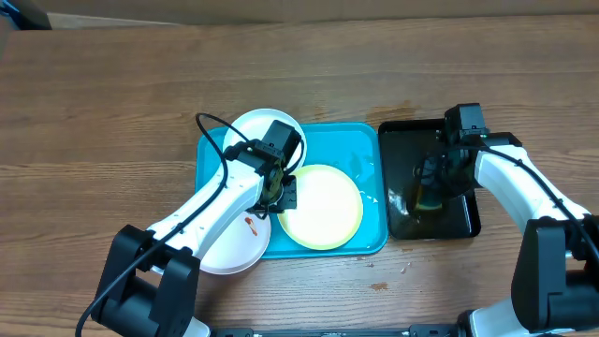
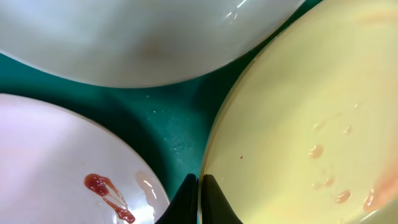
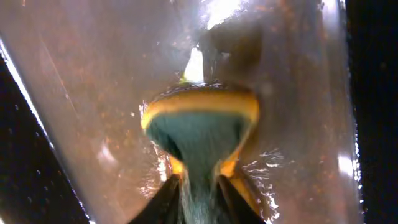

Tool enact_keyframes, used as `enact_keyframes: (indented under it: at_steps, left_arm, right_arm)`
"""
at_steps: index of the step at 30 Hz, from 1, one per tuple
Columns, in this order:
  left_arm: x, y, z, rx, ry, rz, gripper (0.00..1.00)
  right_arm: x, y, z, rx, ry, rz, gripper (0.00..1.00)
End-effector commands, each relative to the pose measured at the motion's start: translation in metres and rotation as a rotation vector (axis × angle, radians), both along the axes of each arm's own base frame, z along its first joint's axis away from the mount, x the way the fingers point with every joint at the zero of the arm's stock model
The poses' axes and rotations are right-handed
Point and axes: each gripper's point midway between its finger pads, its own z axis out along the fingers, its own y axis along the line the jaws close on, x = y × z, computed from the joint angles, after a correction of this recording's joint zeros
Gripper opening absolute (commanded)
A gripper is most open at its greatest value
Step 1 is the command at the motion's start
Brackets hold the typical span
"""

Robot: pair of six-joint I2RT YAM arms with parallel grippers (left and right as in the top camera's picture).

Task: Clean dirty plates on tray and stack at the side
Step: 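Return the sponge to the black tray with the right gripper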

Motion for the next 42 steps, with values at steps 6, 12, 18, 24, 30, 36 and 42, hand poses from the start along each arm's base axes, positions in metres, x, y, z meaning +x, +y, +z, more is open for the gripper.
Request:
enact_keyframes:
  at_steps: [6, 12, 18, 24, 30, 36, 42]
  left_arm:
    - [-0.006, -0.007, -0.007, 0.01, -0.021, -0.042, 0.04]
    - [-0.009, -0.014, -0.011, -0.006, -0.016, -0.051, 0.15]
    - [-0.012, -0.013, -0.019, 0.0, -0.005, -0.051, 0.33]
    - [-0.011, -0.013, -0.032, 0.001, -0.001, -0.033, 0.32]
    - [-0.009, -0.016, -0.038, -0.012, -0.005, -0.034, 0.24]
    - [-0.009, -0.016, -0.041, -0.01, -0.005, -0.036, 0.18]
    - [-0.013, -0.02, -0.043, -0.007, 0.0, -0.054, 0.04]
  right_arm:
    - [-0.001, -0.001, 0.001, -0.009, 0.0, 0.002, 0.31]
    - [-0.001, -0.001, 0.001, -0.009, 0.0, 0.002, 0.49]
    - [0.002, -0.001, 0.002, -0.01, -0.008, 0.006, 0.77]
    - [0.005, -0.001, 0.002, -0.01, -0.022, 0.006, 1.0]
    - [0.005, -0.001, 0.002, -0.009, -0.023, 0.006, 1.0]
    - [0.005, -0.001, 0.002, -0.009, -0.023, 0.006, 1.0]
    - [0.005, -0.001, 0.002, -0.009, -0.023, 0.005, 1.0]
